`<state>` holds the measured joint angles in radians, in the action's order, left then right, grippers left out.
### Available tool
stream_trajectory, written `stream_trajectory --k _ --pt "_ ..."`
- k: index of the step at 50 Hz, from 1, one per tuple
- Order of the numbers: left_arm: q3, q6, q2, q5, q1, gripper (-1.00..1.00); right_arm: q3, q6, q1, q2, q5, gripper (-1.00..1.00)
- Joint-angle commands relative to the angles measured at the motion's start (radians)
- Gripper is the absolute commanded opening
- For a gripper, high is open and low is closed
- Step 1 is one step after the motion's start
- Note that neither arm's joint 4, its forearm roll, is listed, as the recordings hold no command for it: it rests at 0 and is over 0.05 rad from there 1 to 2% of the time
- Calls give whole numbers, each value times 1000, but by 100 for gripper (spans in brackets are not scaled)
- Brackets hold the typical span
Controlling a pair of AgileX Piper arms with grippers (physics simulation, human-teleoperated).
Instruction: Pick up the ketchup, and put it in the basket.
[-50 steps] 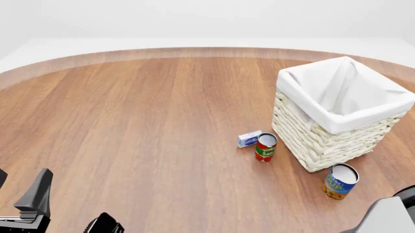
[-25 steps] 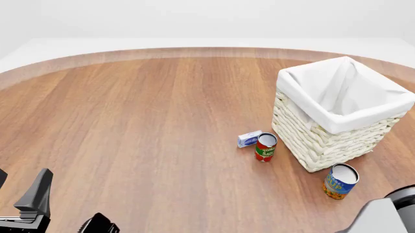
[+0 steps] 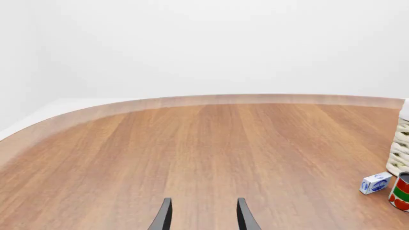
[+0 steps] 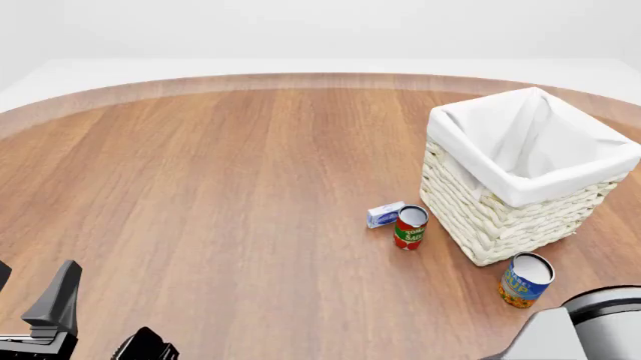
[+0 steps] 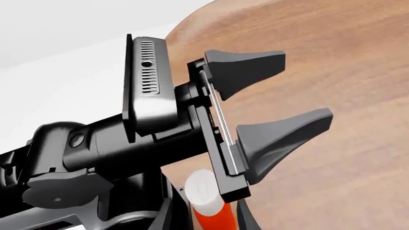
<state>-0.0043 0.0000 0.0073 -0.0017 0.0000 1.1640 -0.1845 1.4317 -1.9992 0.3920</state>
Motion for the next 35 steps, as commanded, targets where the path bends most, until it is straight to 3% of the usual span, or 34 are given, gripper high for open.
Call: stream_trajectory --k 1,35 --pt "0 0 0 0 0 100 26 -4 -7 -30 -6 100" --pt "0 0 0 0 0 100 119 -31 -14 -130 -29 100"
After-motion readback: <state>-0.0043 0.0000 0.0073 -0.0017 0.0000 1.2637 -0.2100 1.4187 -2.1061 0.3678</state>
